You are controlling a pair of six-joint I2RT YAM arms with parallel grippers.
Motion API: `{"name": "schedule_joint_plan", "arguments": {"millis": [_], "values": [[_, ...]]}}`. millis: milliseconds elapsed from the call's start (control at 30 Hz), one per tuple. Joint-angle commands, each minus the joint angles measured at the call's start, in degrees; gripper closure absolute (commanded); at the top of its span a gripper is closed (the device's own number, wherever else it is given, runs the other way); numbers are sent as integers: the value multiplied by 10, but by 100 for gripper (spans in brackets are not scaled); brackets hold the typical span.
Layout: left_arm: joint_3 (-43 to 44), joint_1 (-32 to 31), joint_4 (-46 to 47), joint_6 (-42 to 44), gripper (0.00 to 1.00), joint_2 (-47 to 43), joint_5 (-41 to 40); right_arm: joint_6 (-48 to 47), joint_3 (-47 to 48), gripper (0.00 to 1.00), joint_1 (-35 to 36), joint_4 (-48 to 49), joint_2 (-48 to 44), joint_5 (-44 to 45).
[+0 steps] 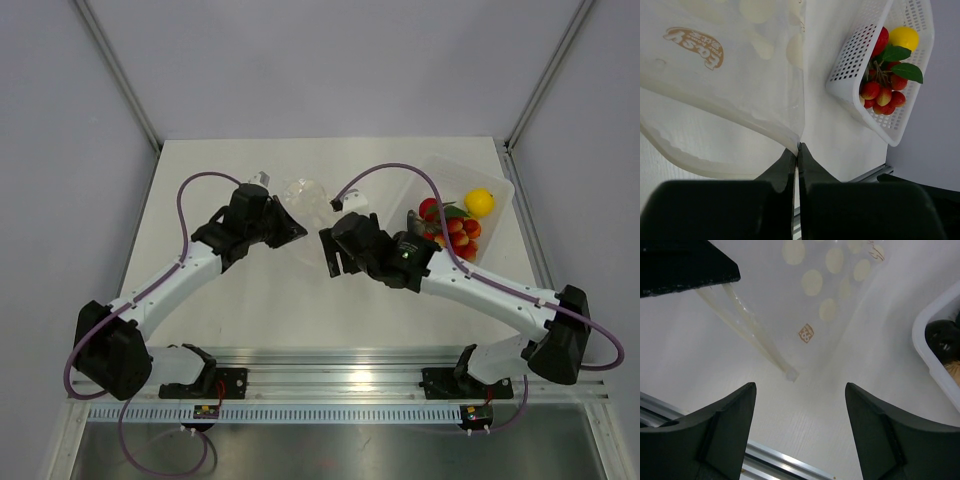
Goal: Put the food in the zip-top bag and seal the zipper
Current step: Pick up the zipper food storage bag at the center of the board, then open the zipper of the food storage bag.
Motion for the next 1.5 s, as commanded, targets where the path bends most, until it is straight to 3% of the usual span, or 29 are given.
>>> {"name": "schedule_joint_plan", "arguments": {"millis": [0,467,833,1033,1133,1267,1367,1400,1433,1467], "values": [[31,1,-11,-4,100,-16,25,-31,41,21,3,53,25,3],[44,1,-19,-6,100,-24,38,-43,48,30,25,138,91,-6],[45,1,-16,-6,100,-24,52,-47,48,48,26,153,116,5],[44,1,-16,-5,100,-28,56,-55,56,52,24,154,133,15],[44,1,-19,-4,100,-32,57,-58,63,63,25,152,141,20],[42,1,-18,5,100,-39,59,-45,70,100,25,150,137,27],[45,1,-21,25,53,-47,63,-33,75,100,20,148,128,15],[56,0,-32,33,11,-50,63,-27,77,100,10,141,125,-2],[63,1,-40,50,1,-53,61,-13,80,100,4,135,122,-12],[68,1,-48,58,1,-62,60,-6,83,100,-2,133,119,-23]]}}
